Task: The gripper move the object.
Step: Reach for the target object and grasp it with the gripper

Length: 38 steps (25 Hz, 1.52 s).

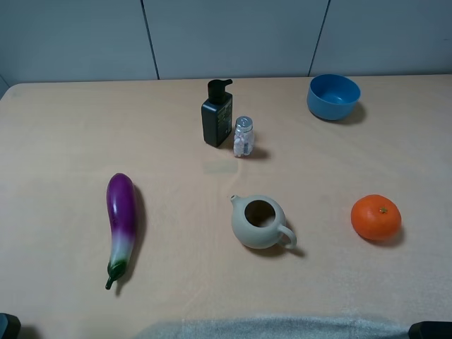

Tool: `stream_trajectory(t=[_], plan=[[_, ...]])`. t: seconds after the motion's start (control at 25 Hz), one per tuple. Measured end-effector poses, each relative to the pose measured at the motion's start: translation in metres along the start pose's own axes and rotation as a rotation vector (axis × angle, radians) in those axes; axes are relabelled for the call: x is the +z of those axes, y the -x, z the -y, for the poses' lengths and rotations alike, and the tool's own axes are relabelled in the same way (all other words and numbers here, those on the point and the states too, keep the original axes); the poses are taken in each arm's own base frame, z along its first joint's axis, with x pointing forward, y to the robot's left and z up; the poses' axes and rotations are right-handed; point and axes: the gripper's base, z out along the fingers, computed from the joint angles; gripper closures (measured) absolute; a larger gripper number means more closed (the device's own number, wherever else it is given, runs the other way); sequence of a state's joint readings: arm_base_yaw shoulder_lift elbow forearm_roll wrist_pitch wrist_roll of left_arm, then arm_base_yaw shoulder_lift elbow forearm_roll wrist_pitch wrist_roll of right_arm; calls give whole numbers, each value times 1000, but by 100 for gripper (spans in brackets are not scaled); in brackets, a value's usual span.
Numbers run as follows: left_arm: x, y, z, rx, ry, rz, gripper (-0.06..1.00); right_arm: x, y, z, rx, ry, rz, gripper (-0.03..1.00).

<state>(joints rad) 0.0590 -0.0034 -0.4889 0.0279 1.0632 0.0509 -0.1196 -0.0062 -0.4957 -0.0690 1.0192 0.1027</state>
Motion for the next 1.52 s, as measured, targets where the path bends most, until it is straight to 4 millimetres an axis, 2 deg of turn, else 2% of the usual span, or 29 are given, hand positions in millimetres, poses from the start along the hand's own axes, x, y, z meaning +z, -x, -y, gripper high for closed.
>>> stream_trajectory(t=[0.8,1.08,1.24,1.52], plan=[[0,0,0,0,0,0,-2,0,0,0,2,4,0,28],[0,0,0,0,0,0,-2,0,0,-5,-34,58,-11,28],[0,0,0,0,0,0,-2,4,14,-10,-50,96,-58,28],[0,0,0,0,0,0,-2,23,47,-19,-132,159,-179,28]])
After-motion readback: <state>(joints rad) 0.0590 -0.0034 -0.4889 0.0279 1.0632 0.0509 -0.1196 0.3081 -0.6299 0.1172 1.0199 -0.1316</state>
